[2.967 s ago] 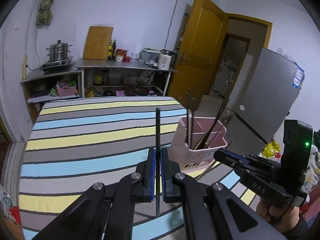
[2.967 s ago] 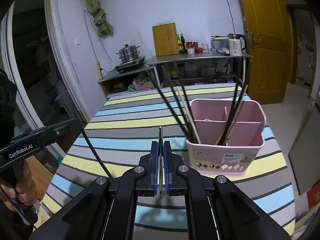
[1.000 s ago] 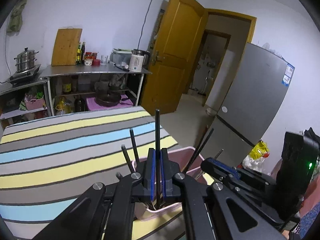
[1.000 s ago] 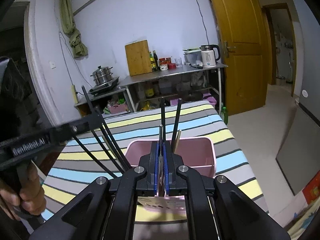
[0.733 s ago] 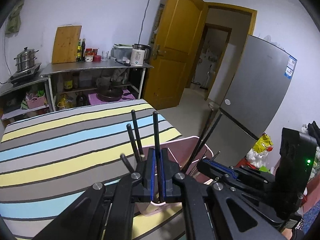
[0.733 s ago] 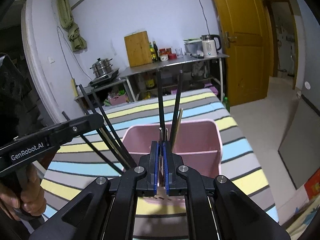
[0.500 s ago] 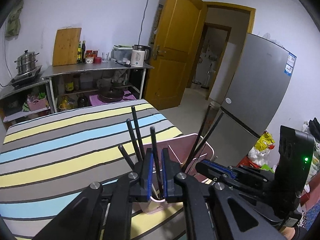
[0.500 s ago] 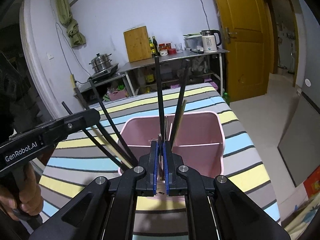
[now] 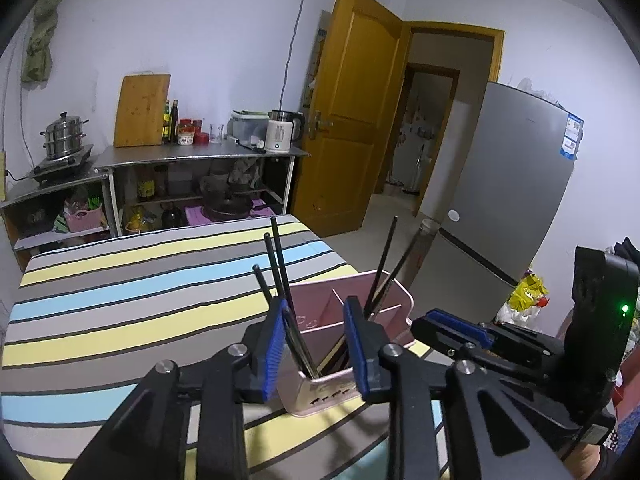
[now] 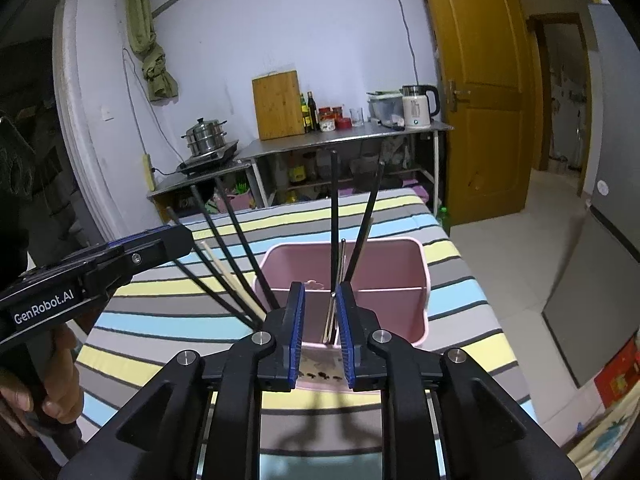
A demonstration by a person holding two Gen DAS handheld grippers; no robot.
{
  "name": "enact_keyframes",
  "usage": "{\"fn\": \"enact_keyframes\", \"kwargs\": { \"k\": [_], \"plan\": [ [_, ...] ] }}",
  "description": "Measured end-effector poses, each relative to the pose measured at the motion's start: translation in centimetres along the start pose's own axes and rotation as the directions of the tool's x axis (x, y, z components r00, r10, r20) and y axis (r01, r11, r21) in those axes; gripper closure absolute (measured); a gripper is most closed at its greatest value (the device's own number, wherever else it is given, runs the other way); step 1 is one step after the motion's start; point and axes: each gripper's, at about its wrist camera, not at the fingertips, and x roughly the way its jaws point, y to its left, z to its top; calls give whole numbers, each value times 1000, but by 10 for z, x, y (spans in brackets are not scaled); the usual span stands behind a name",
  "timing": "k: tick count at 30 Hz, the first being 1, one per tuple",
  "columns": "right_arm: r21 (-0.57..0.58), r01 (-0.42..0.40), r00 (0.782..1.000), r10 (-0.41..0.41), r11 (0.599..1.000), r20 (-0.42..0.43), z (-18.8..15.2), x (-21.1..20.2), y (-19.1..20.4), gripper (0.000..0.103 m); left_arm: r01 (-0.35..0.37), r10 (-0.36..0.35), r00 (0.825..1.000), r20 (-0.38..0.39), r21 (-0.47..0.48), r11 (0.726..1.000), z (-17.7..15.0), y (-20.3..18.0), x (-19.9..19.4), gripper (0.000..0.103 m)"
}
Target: Organize utensils
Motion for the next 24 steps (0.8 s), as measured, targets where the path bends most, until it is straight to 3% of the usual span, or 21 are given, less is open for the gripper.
{"fn": "enact_keyframes", "kwargs": {
  "k": [11, 24],
  "plan": [
    [-35, 13, 999, -11, 999, 44, -20, -35, 18, 83, -52, 51, 998, 26, 17, 999, -41, -7, -33, 67],
    [-50, 10, 999, -8, 999, 33, -48, -50, 26, 83, -93, 93, 995, 35, 17, 995, -81, -15, -52, 67]
  ]
}}
